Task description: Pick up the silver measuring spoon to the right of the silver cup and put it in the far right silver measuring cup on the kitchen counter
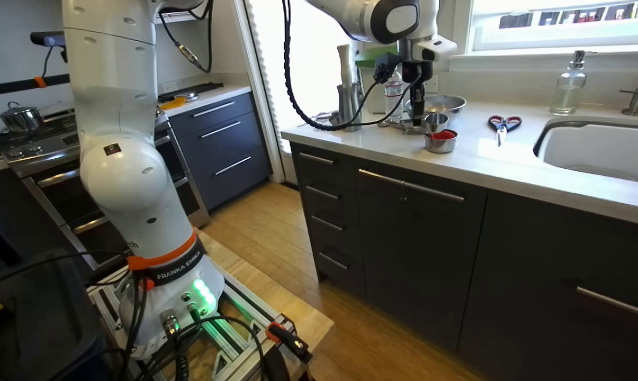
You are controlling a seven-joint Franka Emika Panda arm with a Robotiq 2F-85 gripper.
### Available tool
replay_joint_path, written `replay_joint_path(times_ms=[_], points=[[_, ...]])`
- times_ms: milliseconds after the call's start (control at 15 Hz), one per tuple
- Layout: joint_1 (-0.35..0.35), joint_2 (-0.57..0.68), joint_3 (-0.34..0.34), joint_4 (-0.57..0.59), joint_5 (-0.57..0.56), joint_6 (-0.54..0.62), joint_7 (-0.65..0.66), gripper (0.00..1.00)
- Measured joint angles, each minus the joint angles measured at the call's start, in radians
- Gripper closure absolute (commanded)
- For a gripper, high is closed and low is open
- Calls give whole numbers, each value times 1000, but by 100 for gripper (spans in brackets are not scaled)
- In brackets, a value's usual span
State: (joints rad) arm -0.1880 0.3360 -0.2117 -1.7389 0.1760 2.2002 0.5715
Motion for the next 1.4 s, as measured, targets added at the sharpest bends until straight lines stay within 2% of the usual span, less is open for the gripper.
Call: replay_joint_path(times_ms=[600,1133,1267,1400], points=[[-12,84,-5,88,14,-19,47,94],[-22,112,-6,137,26,-117,57,94],[-25,118,-6,149,37,-138,57,56],[-28,124,-6,161,47,-151,57,49]])
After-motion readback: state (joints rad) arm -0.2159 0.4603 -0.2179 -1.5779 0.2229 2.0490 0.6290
